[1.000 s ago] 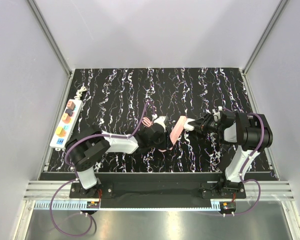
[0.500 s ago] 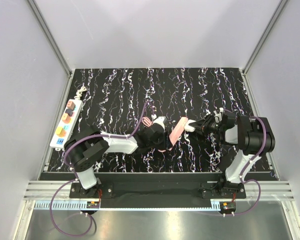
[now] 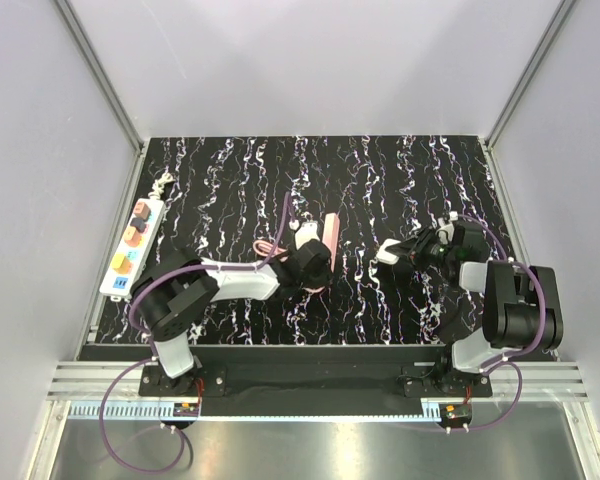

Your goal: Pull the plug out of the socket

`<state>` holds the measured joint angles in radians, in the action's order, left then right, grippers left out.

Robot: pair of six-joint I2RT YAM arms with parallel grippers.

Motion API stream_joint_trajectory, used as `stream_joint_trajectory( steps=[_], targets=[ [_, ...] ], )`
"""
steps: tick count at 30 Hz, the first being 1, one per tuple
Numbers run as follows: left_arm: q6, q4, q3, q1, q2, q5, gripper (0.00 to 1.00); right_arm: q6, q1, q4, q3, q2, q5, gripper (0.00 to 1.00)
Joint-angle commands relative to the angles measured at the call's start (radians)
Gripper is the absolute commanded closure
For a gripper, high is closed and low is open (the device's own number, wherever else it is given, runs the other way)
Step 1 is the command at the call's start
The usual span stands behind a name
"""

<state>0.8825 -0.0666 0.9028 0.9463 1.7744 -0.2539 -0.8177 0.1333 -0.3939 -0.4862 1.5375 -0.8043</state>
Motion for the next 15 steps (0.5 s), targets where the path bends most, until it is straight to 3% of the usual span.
stream_joint_trajectory(
  steps=[1,8,15],
  targets=[
    [-0.054,0.134,-0.028,0.028,0.069,0.005,1.00,0.084,0.002,0.111,-0.044,-0.045,0.002,1.00],
    [-0.166,-0.005,-0.130,0.063,-0.004,0.148,1.00,0.204,0.003,0.288,-0.075,-0.140,0.073,1.00],
    [-0.177,0.008,-0.153,0.072,-0.058,0.194,1.00,0.187,0.031,0.331,-0.196,-0.100,0.077,1.00]
  ],
)
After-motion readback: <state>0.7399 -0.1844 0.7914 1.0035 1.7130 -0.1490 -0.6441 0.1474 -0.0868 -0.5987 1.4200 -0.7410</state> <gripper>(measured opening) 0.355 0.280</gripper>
